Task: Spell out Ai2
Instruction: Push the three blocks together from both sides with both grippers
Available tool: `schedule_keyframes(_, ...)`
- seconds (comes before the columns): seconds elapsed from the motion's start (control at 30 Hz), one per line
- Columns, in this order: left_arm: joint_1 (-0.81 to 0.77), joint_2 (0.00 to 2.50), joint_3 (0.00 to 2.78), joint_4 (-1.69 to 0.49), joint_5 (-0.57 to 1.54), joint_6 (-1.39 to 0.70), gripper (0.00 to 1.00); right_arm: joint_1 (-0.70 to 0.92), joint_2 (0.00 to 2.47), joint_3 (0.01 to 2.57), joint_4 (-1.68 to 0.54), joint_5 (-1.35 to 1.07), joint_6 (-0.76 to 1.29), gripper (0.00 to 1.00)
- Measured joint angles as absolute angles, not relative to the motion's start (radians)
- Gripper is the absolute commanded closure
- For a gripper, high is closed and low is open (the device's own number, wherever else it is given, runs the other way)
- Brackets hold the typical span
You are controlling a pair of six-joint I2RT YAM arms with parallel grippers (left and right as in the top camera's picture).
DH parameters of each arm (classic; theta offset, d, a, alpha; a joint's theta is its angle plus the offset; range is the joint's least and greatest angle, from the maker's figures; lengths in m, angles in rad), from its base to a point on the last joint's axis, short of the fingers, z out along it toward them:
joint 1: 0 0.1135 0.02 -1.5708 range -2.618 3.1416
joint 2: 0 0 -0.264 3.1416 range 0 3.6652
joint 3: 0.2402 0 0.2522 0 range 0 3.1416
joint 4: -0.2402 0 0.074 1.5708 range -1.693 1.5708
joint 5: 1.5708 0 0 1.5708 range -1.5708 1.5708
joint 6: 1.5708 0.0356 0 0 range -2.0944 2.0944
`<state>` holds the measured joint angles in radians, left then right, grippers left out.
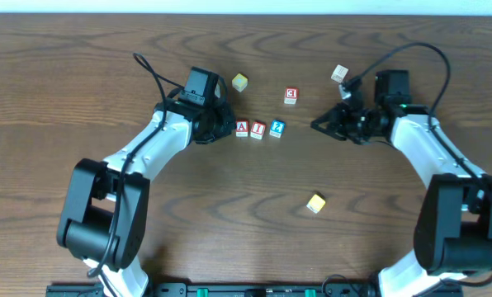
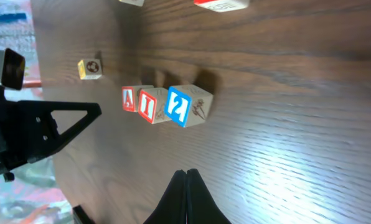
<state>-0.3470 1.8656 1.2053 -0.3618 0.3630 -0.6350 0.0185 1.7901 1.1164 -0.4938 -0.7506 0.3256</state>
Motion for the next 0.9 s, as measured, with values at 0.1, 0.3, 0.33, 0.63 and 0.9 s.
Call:
schedule_keyframes(0.1,-0.312,1.877,1.205,-0.353,0.372,-0.637,0.94,0.069,1.805,1.116,-0.446,-0.722,0.382,0.99)
schedule_keyframes(0.3,-0.221,1.912,1.205,-0.312,0.433,-0.644,0.94,0.118,1.843,1.116,-0.415,-0.656,0.469,0.98)
schedule_keyframes(0.33,-0.216,1.920,1.205,-0.306,0.441,-0.647,0.94,0.123,1.846,1.116,-0.414,-0.640,0.484,0.99)
schedule_keyframes(0.63,-0.224,2.028,1.205,-0.226,0.559,-0.656,0.94,0.150,1.858,1.116,-0.341,-0.566,0.570,0.98)
schedule_keyframes(0.9,-0.224,2.035,1.205,-0.222,0.594,-0.662,0.95,0.157,1.972,1.116,-0.267,-0.576,0.637,0.99)
